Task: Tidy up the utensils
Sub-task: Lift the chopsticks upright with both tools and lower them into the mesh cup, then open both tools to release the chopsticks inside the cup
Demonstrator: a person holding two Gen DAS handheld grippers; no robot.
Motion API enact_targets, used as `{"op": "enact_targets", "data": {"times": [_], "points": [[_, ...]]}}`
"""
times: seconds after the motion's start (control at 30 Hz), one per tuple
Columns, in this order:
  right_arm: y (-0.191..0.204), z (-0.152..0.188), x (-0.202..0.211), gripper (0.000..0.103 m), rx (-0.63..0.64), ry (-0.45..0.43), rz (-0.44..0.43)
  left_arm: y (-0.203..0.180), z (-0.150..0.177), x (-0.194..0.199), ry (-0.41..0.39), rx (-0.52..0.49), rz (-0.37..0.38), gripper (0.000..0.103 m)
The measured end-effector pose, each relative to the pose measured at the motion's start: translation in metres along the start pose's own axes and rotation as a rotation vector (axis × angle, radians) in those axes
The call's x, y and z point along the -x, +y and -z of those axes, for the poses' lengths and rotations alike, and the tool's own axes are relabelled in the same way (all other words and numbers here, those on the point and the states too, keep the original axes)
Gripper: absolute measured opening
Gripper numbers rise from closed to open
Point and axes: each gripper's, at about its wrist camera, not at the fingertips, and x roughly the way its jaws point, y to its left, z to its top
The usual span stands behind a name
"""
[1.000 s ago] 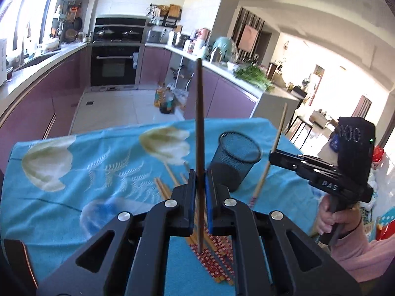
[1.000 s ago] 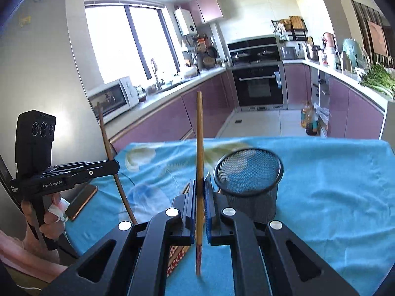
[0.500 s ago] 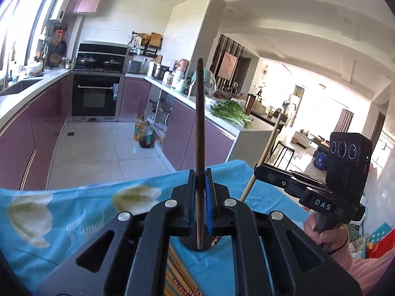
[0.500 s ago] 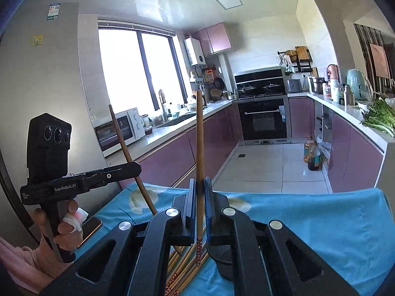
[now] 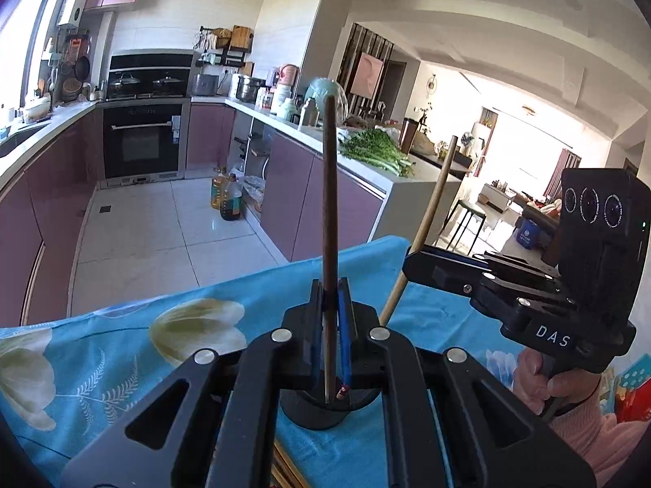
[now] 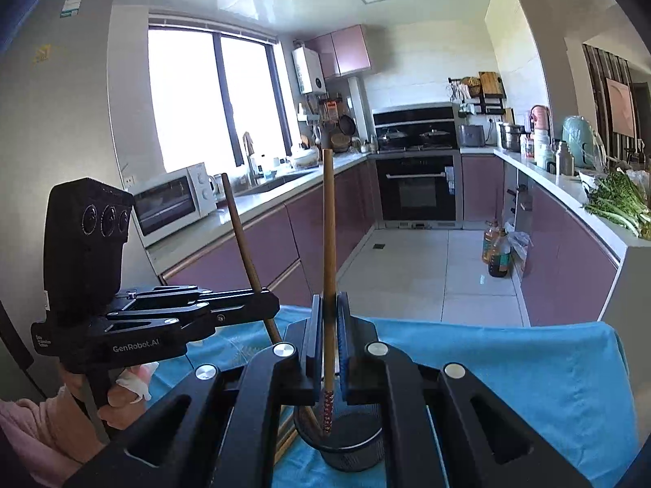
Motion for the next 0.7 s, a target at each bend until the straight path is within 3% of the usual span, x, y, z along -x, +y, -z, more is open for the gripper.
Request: {"op": "enact_targets", "data": {"times": [0.27, 0.4, 0.5, 0.57, 0.7], "points": [[-0.009, 0.018, -0.046, 0.006, -0.009, 0.176, 0.028, 0.026, 0.029, -0.056, 0.108, 0.002, -0.018, 0.008], [-0.011, 0.019, -0.058, 0.007, -0.022, 0.189, 0.032, 0.038, 0.034, -0.062, 0.122, 0.009, -0.032, 0.009], [-0.008, 0.021, -0.064, 0.009, -0.036, 0.18, 0.041, 0.043, 0.034, -0.058, 0.11, 0.013, -0.043, 0.015], [-0.008, 0.023, -0.066, 0.017, -0.051, 0.17, 0.052, 0.045, 0.034, -0.053, 0.09, 0.018, -0.067, 0.031], [-0.009, 0.024, -0.065, 0.018, -0.067, 0.145, 0.078, 0.055, 0.036, -0.034, 0.052, 0.038, -0.092, 0.032]]}}
